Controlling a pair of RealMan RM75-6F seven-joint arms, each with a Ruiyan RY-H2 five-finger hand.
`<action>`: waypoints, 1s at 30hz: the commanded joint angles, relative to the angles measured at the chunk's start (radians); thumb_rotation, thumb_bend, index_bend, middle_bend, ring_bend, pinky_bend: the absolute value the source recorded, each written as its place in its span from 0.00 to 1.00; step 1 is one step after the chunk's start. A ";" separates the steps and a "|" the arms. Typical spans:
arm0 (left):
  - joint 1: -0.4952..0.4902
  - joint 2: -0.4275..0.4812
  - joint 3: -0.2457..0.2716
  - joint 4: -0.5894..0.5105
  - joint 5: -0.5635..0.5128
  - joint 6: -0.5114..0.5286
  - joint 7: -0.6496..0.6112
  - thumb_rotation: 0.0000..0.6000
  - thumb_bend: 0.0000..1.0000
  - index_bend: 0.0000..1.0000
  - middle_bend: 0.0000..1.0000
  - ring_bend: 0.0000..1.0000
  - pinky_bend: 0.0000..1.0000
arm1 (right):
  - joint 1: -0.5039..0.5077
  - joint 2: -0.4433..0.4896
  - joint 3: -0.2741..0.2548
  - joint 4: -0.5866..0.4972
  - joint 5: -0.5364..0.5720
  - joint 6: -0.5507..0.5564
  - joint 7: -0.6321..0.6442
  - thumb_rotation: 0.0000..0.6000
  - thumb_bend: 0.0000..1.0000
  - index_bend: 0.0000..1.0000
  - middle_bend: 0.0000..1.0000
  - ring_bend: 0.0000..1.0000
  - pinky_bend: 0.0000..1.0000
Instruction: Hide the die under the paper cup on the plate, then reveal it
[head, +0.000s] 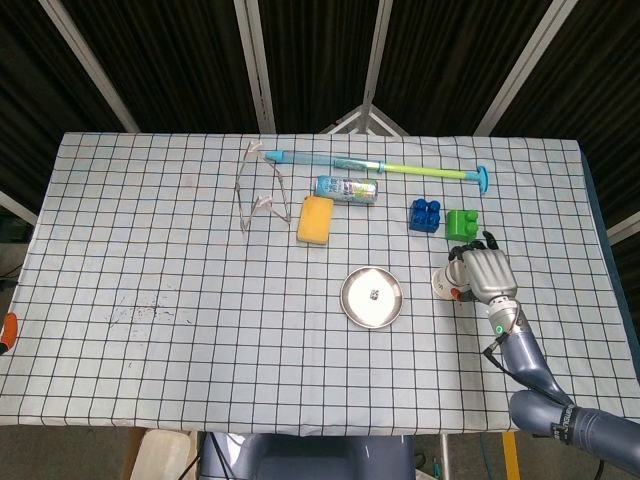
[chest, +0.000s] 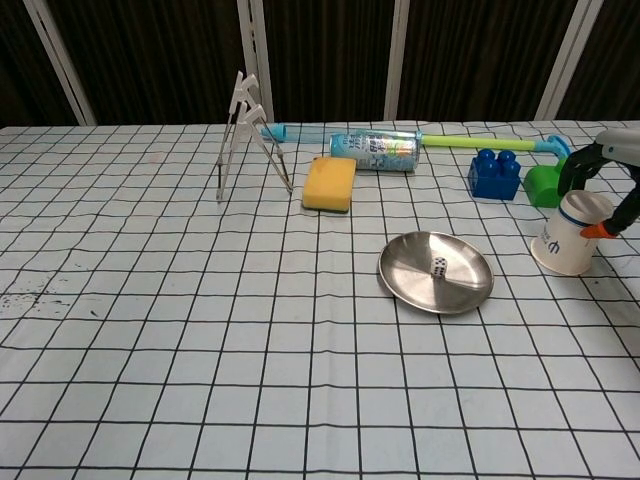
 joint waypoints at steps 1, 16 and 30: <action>0.000 0.001 0.000 0.000 0.000 0.000 -0.002 1.00 0.70 0.27 0.00 0.00 0.12 | 0.001 0.001 0.000 -0.004 0.003 0.003 -0.005 1.00 0.28 0.42 0.37 0.21 0.00; -0.001 0.002 0.003 -0.003 0.001 -0.005 0.001 1.00 0.70 0.28 0.00 0.00 0.12 | -0.004 0.017 -0.001 -0.012 0.013 0.000 0.002 1.00 0.33 0.45 0.41 0.23 0.00; -0.001 0.003 0.003 -0.006 -0.001 -0.007 -0.001 1.00 0.70 0.28 0.00 0.00 0.12 | 0.010 0.049 0.010 -0.068 -0.039 0.029 -0.012 1.00 0.40 0.48 0.46 0.25 0.00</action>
